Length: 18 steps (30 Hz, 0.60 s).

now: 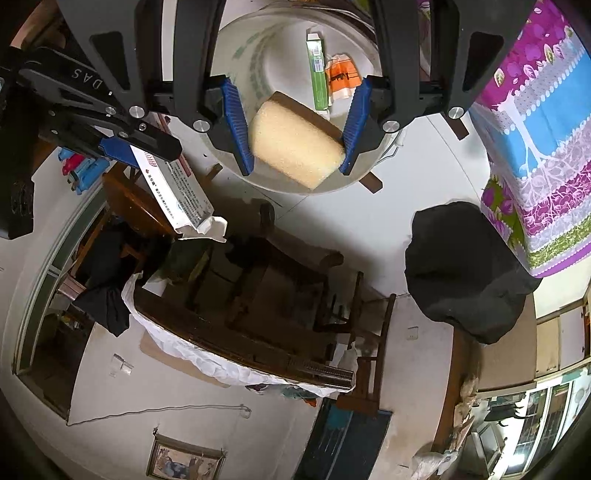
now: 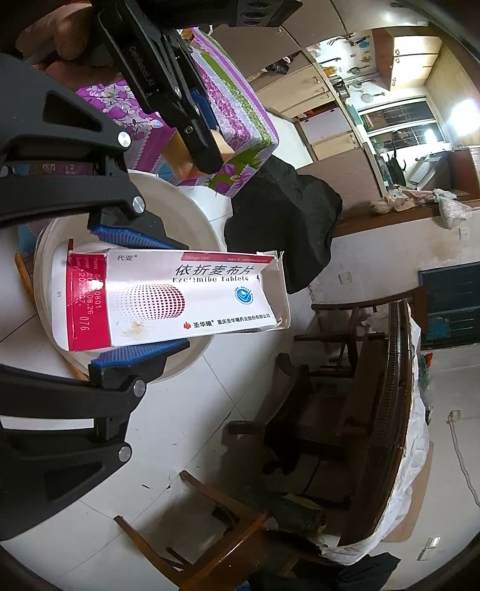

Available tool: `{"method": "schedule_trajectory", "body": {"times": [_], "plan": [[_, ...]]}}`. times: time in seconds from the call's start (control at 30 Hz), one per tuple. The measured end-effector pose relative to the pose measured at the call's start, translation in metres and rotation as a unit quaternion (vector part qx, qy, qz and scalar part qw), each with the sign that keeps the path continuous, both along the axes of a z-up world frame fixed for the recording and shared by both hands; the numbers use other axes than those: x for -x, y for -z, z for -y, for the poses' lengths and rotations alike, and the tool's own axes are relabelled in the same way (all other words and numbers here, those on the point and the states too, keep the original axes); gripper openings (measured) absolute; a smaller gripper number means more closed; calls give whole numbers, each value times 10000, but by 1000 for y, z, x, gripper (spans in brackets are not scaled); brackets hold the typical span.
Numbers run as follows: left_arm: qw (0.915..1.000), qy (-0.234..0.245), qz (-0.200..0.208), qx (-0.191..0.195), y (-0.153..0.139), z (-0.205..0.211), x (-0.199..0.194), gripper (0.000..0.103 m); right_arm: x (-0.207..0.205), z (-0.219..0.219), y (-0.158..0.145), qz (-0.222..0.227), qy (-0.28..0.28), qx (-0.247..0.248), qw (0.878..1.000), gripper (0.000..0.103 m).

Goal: Collect trash
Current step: 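Carry the sponge and medicine box over the white basin with both tools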

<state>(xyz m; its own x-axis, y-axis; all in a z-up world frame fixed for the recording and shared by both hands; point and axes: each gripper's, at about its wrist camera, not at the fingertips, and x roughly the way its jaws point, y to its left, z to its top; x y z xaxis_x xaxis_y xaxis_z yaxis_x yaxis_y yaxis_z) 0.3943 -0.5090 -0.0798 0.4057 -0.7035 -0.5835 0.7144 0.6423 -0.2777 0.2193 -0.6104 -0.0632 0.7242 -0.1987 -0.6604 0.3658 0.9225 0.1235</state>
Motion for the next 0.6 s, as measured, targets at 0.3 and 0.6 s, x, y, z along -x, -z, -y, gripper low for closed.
{"method": "schedule_trajectory", "body": {"times": [0.3,0.6], "plan": [[10000,12,-44,-71,9,3,-3,48,-2,6,2,-30,4,-51,10000,43],[9999,-31,-103,-94,12,8,-4,49,-2,8,4,-40,-7,-68,10000,46]]}}
